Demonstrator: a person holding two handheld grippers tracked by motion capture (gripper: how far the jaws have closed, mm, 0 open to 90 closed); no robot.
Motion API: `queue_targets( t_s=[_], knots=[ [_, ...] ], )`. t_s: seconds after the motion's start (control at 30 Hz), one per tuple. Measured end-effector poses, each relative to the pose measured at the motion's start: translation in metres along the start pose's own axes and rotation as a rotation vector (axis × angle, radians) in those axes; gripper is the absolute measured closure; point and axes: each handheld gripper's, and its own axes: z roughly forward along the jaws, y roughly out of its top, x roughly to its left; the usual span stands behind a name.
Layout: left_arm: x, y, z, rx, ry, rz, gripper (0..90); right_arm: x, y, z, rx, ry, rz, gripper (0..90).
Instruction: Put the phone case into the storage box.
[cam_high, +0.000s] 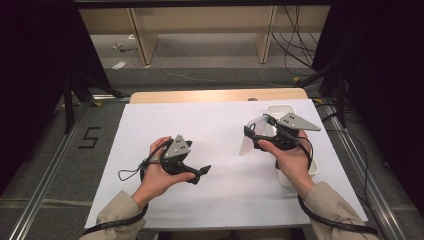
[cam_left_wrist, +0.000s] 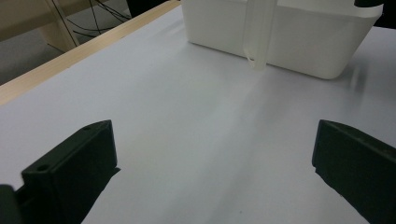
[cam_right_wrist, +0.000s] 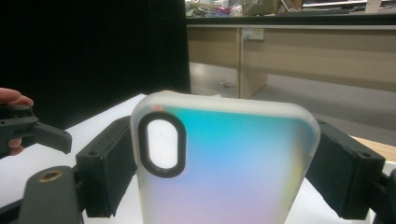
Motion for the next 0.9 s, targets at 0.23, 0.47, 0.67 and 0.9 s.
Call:
queue_targets(
  t_s=[0.23,0.47,0.67,0.9],
  knots=[
    [0.002,-0.003,-0.004,0.001,0.008,-0.003,0.0,-0.002,0.001,-0.001,-0.002,-0.005,0.004,17.4],
    [0.006,-0.005,-0.008,-0.002,0.017,-0.009,0.0,-0.003,0.002,-0.002,-0.005,-0.009,0.004,17.4],
    [0.009,-0.009,-0.012,-0.001,0.031,-0.016,0.0,-0.005,0.003,-0.003,-0.005,-0.018,0.007,17.5],
    [0.012,-0.014,-0.015,0.001,0.039,-0.026,0.0,-0.012,0.009,-0.009,-0.026,-0.039,0.013,17.5]
  ],
)
